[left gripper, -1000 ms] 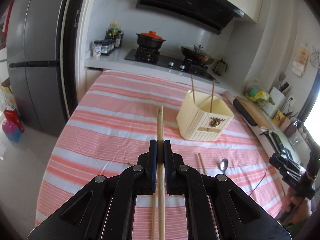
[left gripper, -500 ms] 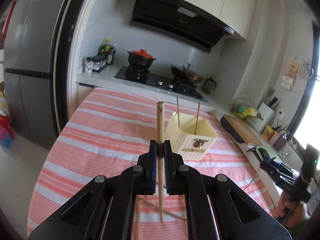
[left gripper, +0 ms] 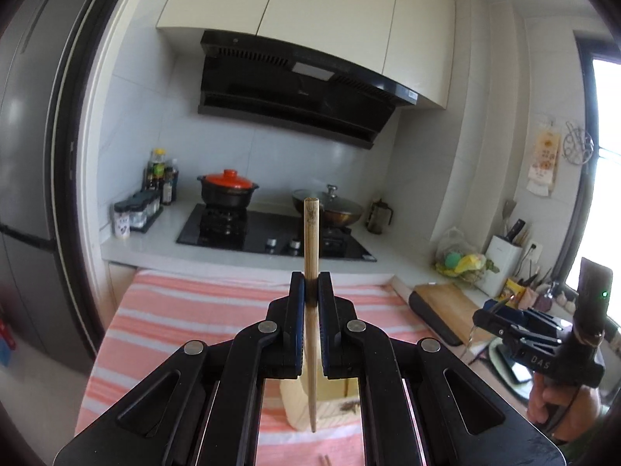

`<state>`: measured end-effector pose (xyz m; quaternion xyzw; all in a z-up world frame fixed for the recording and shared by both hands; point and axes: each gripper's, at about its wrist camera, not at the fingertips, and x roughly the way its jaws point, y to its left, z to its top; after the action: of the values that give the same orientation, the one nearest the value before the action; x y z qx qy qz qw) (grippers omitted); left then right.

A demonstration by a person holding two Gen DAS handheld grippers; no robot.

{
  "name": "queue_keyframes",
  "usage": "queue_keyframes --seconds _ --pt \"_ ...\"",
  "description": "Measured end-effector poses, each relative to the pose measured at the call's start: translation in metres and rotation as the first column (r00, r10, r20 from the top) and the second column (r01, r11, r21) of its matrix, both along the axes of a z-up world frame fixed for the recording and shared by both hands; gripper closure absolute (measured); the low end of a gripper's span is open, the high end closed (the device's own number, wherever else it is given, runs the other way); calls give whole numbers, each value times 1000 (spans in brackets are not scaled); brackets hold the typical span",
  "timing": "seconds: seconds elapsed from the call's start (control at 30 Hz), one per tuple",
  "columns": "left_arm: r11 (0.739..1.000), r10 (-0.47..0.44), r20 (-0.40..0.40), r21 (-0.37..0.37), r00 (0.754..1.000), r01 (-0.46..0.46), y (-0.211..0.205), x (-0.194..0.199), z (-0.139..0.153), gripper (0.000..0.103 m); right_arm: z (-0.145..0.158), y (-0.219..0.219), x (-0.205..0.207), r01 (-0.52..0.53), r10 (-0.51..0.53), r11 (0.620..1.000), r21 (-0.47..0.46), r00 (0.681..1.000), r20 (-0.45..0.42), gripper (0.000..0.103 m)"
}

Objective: Organize utensils
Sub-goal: 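Carry the spoon and chopstick over the holder and drop them in, opening both tools, then withdraw both open tools back over the loose chopsticks and spoon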

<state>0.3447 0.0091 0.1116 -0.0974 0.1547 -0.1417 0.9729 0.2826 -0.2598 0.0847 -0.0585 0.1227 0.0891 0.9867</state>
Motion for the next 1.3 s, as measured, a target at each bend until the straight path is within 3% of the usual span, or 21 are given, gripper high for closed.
queue_keyframes --seconds 0.13,0.23,0.4,0.57,0.73,0.8,0.87,0.97,1.07,1.13,1.23,1.3 --pt "999 39 14 17 999 -39 -26 48 -3 98 20 2 40 -4 2 999 35 999 53 62" --pt "998 47 -30 41 998 -46 -46 81 -25 98 14 5 74 -3 2 1000 29 999 40 62" --pt "996 45 -165 82 985 -32 -71 127 -75 98 -23 5 129 17 -17 1000 2 997 -76 62" --pt "994 46 -285 103 957 -17 -80 147 -118 98 -63 -8 164 53 -47 998 23 973 -224 62" --pt "991 45 -343 132 938 1 -87 157 -139 98 -83 -16 184 78 -64 996 33 949 -309 61" --pt "988 61 -364 156 929 -4 -88 159 -141 92 -85 -16 190 89 -73 995 32 936 -343 60" --pt "982 74 -374 189 925 -2 -84 151 -139 56 -79 -18 188 102 -78 994 51 936 -343 55" --pt "968 80 -333 249 939 6 -63 113 -127 34 -57 -23 163 93 -55 989 113 951 -305 55" --pt "946 49 -348 317 936 68 -36 59 -122 23 -36 -21 114 52 -27 995 90 967 -255 54" --pt "928 33 -377 356 926 111 -19 19 -125 16 -32 -20 75 23 -14 999 37 975 -221 47" --pt "914 16 -420 375 907 157 2 -44 -142 10 -48 -19 19 3 -12 999 -46 979 -204 47" --pt "918 18 -446 362 895 161 12 -80 -162 9 -73 -19 -16 16 -34 996 -90 979 -199 47"
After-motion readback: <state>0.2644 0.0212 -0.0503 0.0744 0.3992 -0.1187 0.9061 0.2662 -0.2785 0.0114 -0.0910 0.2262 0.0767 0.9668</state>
